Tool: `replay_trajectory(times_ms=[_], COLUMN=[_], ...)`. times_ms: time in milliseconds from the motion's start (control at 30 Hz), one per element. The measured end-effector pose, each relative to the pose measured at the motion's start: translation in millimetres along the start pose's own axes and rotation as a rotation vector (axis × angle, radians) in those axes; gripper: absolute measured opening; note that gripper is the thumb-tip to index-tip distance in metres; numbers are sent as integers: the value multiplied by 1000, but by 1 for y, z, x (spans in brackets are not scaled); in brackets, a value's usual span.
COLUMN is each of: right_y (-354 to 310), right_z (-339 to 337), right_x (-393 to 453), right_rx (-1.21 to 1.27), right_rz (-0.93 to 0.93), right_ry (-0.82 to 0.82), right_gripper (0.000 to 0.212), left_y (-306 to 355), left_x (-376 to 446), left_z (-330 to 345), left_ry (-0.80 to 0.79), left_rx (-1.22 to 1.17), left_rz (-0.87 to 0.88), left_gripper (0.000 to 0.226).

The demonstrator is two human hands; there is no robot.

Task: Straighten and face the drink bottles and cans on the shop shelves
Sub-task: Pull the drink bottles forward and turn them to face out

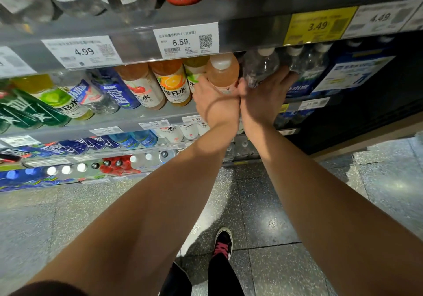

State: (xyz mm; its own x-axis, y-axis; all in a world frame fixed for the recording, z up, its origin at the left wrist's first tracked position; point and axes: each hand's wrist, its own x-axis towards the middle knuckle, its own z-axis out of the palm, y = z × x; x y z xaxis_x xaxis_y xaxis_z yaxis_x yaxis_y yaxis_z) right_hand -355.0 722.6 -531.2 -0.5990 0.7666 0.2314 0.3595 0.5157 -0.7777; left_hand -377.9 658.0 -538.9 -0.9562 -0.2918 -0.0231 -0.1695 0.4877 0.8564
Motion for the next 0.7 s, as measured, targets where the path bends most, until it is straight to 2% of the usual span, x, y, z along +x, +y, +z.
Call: replay_trajectory(times_ms=[100, 200, 433, 600, 700], right_y=[-4, -8, -11, -22, -44], right_z=[-3, -4, -7, -5, 4], right_x=[4, 5, -4, -27, -53], right_rx=[-3, -7, 16, 91, 131], right_rz=[25, 3, 15, 76, 96], right_ry=[-11, 1, 21, 56, -1], right_gripper=[76, 76, 79, 92, 86], left_y=[9, 10, -7, -36, -56], left_x=[7, 11, 4, 9, 17], left_z=[4, 4, -16, -52, -85], left_ry=[-75, -109, -90, -103, -79], left_rx=[69, 113, 13, -101, -148], left_rz=[-120, -187, -113, -45, -21], left_gripper=[78, 71, 60, 55, 54])
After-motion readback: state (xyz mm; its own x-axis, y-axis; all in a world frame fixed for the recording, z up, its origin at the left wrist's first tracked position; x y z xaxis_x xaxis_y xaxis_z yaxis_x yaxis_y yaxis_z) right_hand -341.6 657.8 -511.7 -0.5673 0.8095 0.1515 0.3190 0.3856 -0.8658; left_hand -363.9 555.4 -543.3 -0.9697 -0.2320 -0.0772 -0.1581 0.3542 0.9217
